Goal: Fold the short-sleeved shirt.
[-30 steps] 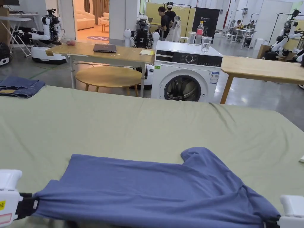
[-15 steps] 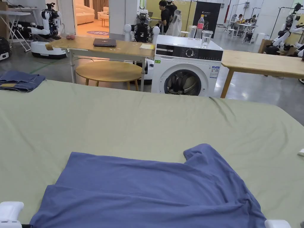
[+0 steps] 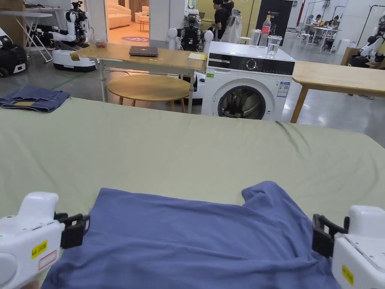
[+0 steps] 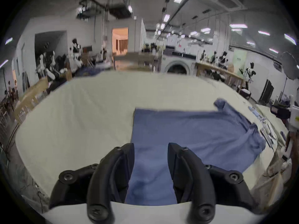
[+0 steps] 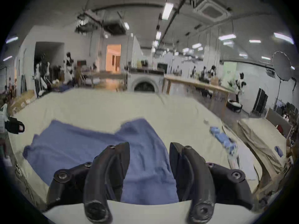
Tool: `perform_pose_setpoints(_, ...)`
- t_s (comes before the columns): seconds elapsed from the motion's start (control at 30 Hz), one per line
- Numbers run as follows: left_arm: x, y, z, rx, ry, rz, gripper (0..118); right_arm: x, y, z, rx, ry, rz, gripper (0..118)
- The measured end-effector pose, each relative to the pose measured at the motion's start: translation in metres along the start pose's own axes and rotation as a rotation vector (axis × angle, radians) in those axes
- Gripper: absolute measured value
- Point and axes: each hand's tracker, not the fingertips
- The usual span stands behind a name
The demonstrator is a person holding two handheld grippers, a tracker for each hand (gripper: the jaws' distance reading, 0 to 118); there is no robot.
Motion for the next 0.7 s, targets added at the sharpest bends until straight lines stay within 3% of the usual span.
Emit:
perform_pose_setpoints(0.07, 0.012, 0.009, 0.003, 0.09, 0.0, -0.001, 40, -0.018, 0.006, 0.003, 0.086, -0.006, -0.01, 52)
perform_pose_setpoints(0.1, 0.02, 0.012, 0.006, 0.133, 0.015, -0.004, 40, -0.027, 0.01, 0.004, 0.126, -0.006, -0.014, 46)
perform_pose_setpoints(0.2, 0.029, 0.017, 0.005, 0.256, 0.054, -0.015, 36, -0.049, 0.019, 0.005, 0.211, -0.004, -0.033, 6)
perform_pose_setpoints(0.3, 0.038, 0.024, 0.005, 0.323, 0.104, -0.026, 0, -0.062, 0.026, 0.0, 0.218, 0.036, -0.056, 0)
perform_pose_setpoints(0.4, 0.039, 0.029, 0.006, 0.361, 0.109, -0.03, 0, -0.069, 0.029, -0.007, 0.213, 0.064, -0.062, 0)
perform_pose_setpoints(0.5, 0.031, 0.037, -0.004, 0.337, 0.11, -0.038, 0, -0.078, 0.029, -0.013, 0.247, 0.038, -0.015, 0)
perform_pose_setpoints(0.7, -0.014, 0.056, -0.062, 0.117, 0.069, -0.018, 0, -0.076, 0.026, -0.036, 0.184, 0.089, -0.031, 0)
